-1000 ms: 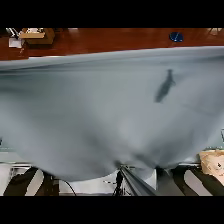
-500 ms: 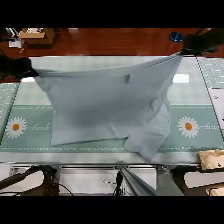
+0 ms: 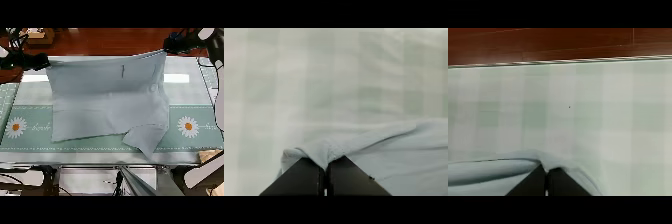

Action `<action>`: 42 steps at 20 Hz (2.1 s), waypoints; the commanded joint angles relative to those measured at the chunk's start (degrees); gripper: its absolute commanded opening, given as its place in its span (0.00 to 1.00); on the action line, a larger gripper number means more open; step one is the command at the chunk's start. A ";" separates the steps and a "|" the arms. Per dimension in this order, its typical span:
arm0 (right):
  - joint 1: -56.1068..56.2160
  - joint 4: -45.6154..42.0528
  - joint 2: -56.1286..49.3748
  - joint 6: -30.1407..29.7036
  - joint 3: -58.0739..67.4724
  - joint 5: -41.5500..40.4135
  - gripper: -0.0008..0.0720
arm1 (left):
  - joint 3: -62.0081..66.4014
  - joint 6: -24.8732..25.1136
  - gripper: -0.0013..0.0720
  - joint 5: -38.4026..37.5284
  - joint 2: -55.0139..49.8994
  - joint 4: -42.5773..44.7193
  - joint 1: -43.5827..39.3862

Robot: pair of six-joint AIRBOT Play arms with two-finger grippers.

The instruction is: Fold the shirts.

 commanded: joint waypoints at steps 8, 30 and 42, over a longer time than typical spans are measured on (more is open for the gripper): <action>-0.37 2.01 -6.32 0.55 0.09 0.02 0.05 | 0.13 2.12 0.05 2.27 -8.31 0.00 -0.26; -2.29 -24.63 -4.22 -3.23 0.04 46.49 0.51 | 7.96 -2.69 0.73 -43.65 -9.31 9.79 8.22; -19.91 5.40 22.80 -11.10 -37.86 25.44 0.62 | -44.24 6.84 0.91 -34.25 15.04 1.42 23.39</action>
